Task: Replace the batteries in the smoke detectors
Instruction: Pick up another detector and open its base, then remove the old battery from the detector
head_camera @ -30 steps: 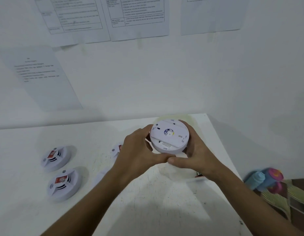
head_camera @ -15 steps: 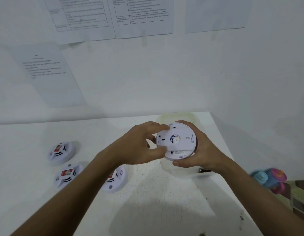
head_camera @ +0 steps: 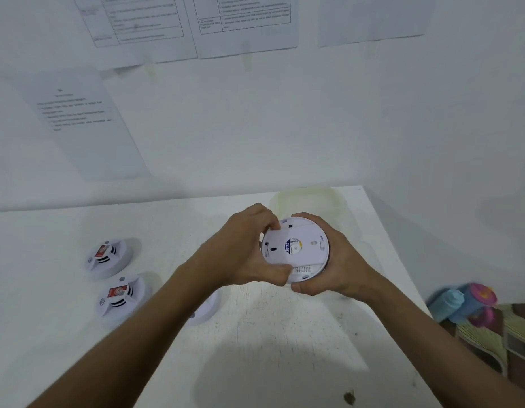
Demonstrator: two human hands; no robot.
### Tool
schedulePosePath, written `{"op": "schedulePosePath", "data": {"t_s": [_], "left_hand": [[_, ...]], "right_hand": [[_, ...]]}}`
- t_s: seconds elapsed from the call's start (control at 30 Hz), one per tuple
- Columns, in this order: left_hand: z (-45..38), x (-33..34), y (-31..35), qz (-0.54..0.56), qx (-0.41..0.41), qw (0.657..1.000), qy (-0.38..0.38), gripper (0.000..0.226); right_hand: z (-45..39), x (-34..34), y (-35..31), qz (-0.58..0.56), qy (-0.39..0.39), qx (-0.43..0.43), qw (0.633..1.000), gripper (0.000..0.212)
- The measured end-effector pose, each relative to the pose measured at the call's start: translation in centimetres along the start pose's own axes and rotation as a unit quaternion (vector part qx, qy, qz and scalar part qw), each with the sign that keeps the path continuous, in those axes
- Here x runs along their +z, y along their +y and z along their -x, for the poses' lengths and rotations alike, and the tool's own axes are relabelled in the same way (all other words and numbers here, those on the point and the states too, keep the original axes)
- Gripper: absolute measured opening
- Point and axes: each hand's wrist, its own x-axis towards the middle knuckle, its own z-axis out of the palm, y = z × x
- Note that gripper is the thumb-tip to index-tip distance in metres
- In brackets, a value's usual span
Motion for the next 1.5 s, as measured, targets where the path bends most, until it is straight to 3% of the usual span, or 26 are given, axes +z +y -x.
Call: {"op": "schedulePosePath", "data": {"t_s": [0.43,0.63,0.77,1.03,1.2,1.37,1.5], "left_hand": [[0.3,1.4,0.3,-0.063,-0.054,0.996,-0.023,0.063],[0.3,0.4,0.0,0.033,-0.031,0.997,-0.069,0.063],[0.3,0.7,0.2,0.076,-0.064,0.994,-0.054,0.056],[-0.2,1.7,0.8,0.006,-0.133,0.991,-0.002,0.058],[-0.4,1.3,0.4,0.011,-0.102,0.995,-0.006,0.059],[0.3,0.9,-0.5,0.030,-0.084,0.993,0.078,0.056],[2.5,2.4,-2.8,0.034,-0.158,0.982,0.102,0.053]], "right_hand": [[0.2,0.5,0.5,-0.004,-0.022,0.023,0.999,0.088],[0.2,-0.6,0.2,0.018,-0.037,0.031,0.999,0.087],[0.1,-0.6,0.2,0.035,-0.036,0.021,0.998,0.087],[-0.1,0.3,0.6,0.039,-0.009,0.034,0.999,0.083],[-0.3,-0.1,0.7,0.029,-0.005,0.031,0.999,0.087],[0.6,-0.8,1.3,0.019,-0.016,0.041,0.999,0.089],[1.7,-2.4,1.8,0.003,0.011,0.055,0.998,0.095]]}}
